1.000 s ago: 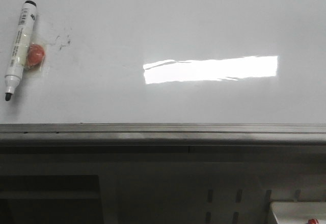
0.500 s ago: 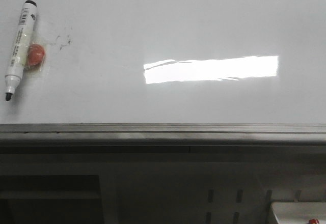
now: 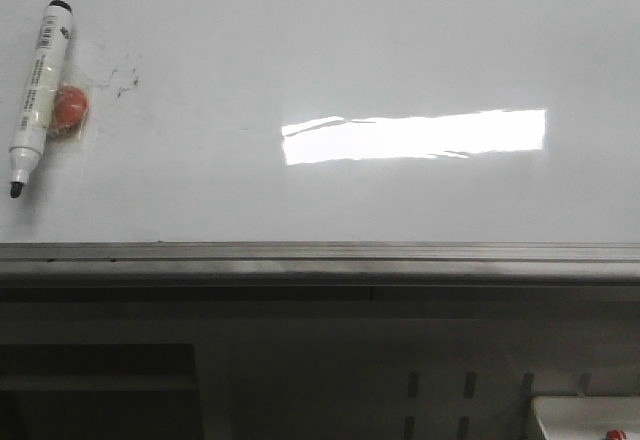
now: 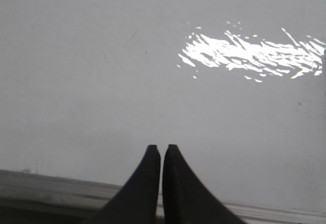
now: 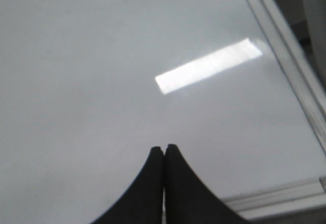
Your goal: Write number 4 on whiteboard
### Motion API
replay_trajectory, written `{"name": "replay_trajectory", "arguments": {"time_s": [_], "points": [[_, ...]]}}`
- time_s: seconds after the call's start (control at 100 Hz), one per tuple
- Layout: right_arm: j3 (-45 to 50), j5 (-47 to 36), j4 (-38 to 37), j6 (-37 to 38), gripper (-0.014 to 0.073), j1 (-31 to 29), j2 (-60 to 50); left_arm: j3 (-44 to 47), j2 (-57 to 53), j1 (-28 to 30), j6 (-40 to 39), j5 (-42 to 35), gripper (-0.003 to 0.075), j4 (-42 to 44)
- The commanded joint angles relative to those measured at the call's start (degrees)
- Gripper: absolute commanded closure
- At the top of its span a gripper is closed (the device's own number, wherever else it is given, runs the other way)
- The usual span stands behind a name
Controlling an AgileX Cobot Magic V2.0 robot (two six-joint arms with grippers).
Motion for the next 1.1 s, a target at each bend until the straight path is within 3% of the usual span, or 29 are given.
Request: {"name": "replay_trajectory", "arguments": {"time_s": [0.0,0.14,0.27,0.41,0.48,0.54,0.63,0.8,0.94,1.09], "points": [[-1.94,-1.39,-0.39,0.01,0.0653,-0.30,2.50,-5.35,4.08,0.15,0.09,-1.34,0.0741,2.47],[-7.44,3.40,-1.11,-0.23,0.0649,-0.18,10.07,-10.82,9.78,0.15,0.09,1.28,0.0741,4.74],[-14.28,7.85,-1.52,-10.38,0.0649,-0.18,18.49,-13.35,13.03,0.15,0.09,0.18,0.0741,4.97],[-18.45,7.90,-1.52,-11.69,0.0649,-0.18,24.90,-13.35,14.80,0.15,0.09,-1.23,0.0735,7.66],[-18.57,5.94,-1.52,-11.69,0.0649,-0.18,27.11,-13.35,15.59,0.15,0.09,-1.23,0.0668,7.81],[-18.57,4.71,-1.52,-11.69,0.0649,-0.18,28.65,-13.35,16.31,0.15,0.09,-2.03,0.0532,6.80],[-18.57,4.43,-1.52,-11.69,0.0649,-0.18,29.96,-12.96,17.51,0.15,0.09,-6.66,0.0405,6.36],[-18.57,3.71,-1.52,-11.69,0.0649,-0.18,30.50,-11.97,21.46,-0.19,0.09,-19.04,0.0386,5.29],[-18.57,3.81,-1.52,-11.69,0.0649,-0.18,30.50,-11.97,25.60,-5.86,0.09,-25.04,0.0369,7.96],[-18.57,4.22,-1.92,-11.69,0.0649,-0.18,30.50,-11.97,30.62,-19.14,-0.15,-28.30,0.0320,6.94]]}}
